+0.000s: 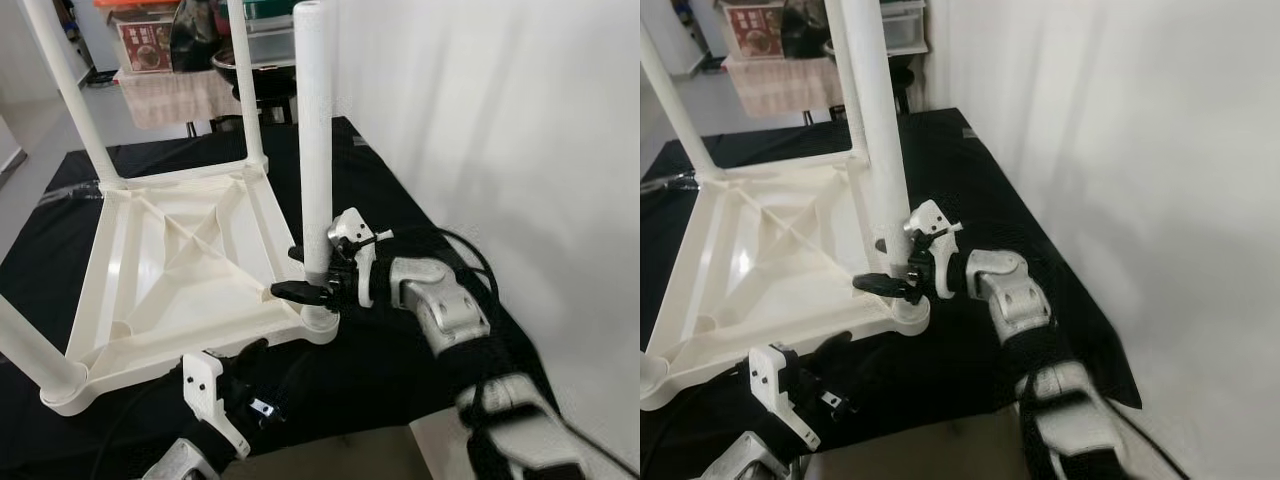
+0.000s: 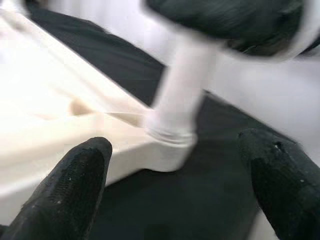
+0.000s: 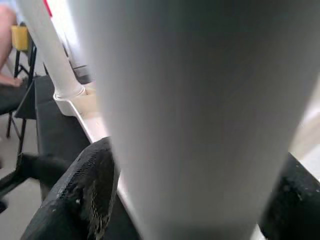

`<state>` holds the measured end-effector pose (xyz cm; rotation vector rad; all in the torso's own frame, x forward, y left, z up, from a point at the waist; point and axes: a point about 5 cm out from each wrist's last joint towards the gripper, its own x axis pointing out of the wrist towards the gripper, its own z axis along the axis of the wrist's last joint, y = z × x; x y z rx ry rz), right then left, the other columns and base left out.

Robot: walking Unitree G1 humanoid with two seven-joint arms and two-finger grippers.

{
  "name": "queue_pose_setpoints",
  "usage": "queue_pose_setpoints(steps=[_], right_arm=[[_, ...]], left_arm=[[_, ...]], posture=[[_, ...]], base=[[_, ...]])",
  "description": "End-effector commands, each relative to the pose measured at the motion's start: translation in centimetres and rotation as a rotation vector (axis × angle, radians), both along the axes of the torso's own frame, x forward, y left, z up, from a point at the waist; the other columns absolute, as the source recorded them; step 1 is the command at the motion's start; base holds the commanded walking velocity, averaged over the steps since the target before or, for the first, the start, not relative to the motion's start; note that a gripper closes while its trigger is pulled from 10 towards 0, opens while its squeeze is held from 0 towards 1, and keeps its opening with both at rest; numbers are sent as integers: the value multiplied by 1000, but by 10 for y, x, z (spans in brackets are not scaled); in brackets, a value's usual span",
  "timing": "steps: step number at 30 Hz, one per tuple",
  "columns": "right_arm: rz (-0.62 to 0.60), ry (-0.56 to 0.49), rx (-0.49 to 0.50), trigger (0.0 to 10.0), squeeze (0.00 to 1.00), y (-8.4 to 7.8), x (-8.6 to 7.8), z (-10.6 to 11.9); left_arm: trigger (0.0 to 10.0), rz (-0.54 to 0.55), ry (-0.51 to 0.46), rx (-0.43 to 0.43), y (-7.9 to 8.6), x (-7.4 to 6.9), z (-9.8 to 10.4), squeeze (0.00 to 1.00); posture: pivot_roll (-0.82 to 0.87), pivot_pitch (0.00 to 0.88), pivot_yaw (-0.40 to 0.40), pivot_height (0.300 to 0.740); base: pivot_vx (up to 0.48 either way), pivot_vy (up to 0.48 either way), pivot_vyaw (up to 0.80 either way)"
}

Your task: Building children table

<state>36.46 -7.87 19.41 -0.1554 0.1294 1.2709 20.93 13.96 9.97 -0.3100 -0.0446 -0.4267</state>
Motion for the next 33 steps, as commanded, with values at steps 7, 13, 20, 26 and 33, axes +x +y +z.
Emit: queue_pose_setpoints(steps=[7, 13, 20, 26, 33], right_arm=[[-10, 69, -6, 0, 0, -1, 6, -12], [-37, 74, -13, 0, 0, -13, 8, -16], [-518, 65, 46, 0, 0, -35, 16, -34], [-873, 115, -4, 0, 0, -10, -68, -98], [-724, 115, 11, 10000, 0, 6, -63, -92]], left_arm=[[10000, 41, 56, 29, 17, 0, -17, 0], [10000, 34, 83, 37, 19, -4, -23, 0], [10000, 28, 81, 37, 16, -12, -24, 0], [10000, 34, 68, 39, 19, -17, -19, 0], [10000, 26, 89, 29, 26, -22, -21, 0]], posture=[[49, 0, -5, 740], [37, 0, 7, 740], [44, 0, -15, 740], [-33, 0, 44, 740], [-26, 0, 45, 740]], base=[[0, 0, 0], [0, 0, 0], [0, 0, 0], [0, 0, 0], [0, 0, 0]])
